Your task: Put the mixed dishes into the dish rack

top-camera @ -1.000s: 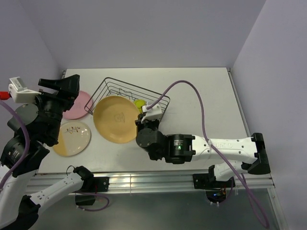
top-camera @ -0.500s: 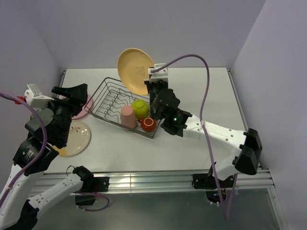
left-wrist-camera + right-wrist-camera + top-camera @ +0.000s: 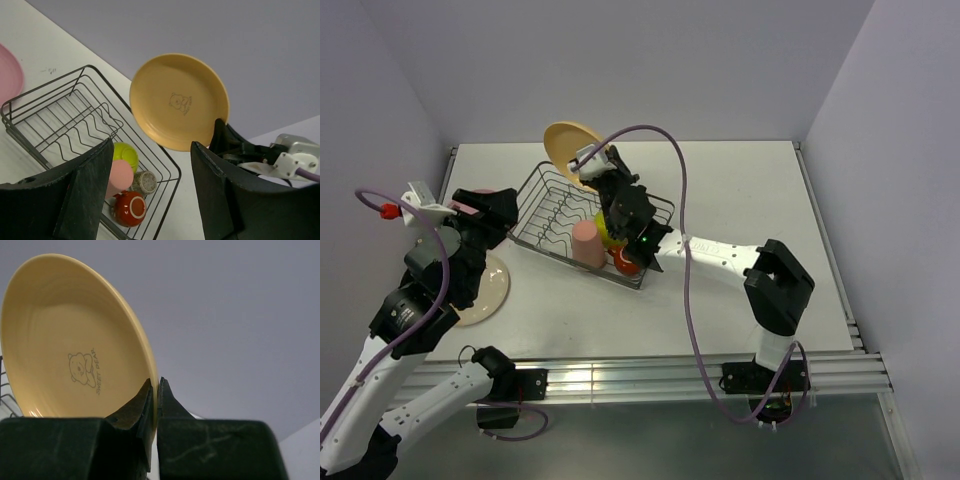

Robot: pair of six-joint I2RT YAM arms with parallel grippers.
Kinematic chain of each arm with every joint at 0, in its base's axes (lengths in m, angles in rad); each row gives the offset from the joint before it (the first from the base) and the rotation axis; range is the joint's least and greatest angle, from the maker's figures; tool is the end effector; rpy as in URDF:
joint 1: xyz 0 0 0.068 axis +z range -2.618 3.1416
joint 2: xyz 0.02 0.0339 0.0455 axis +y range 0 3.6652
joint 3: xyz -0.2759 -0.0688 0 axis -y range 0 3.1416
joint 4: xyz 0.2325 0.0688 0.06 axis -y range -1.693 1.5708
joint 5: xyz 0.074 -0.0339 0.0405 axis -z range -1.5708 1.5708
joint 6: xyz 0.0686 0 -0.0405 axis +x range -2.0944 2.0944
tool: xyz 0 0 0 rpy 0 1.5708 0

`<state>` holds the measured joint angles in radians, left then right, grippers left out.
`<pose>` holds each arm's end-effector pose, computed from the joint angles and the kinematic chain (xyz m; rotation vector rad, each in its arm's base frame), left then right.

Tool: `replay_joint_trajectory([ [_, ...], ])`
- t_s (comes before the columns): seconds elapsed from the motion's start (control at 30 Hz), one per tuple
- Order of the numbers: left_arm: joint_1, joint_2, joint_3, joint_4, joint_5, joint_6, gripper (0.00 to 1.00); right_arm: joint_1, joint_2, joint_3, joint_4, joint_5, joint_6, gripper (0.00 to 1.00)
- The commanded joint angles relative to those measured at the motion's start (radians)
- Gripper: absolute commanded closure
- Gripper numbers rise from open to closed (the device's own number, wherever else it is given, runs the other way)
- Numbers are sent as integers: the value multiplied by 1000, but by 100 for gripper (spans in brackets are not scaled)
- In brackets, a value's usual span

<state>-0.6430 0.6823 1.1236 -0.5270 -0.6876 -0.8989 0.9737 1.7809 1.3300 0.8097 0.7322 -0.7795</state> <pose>0.1198 -0.0353 0.4302 -0.7205 1.5091 -0.6081 0.2797 0.3298 0.3799 -0.4759 1.2223 -0.2774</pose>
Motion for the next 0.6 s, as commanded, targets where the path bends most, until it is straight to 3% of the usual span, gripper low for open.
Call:
replay_joint_trajectory([
  [0.0,3,-10,-18,44,-23,37,31,-52,-9,37,94,-117,16,100],
  [0.33,5,33,-71,59,8,-3,31,-86,66,52,48,-218,10,100],
  [0.57,5,105,-42,-7,-50,-23,29,-87,136,78,17,-220,-9,100],
])
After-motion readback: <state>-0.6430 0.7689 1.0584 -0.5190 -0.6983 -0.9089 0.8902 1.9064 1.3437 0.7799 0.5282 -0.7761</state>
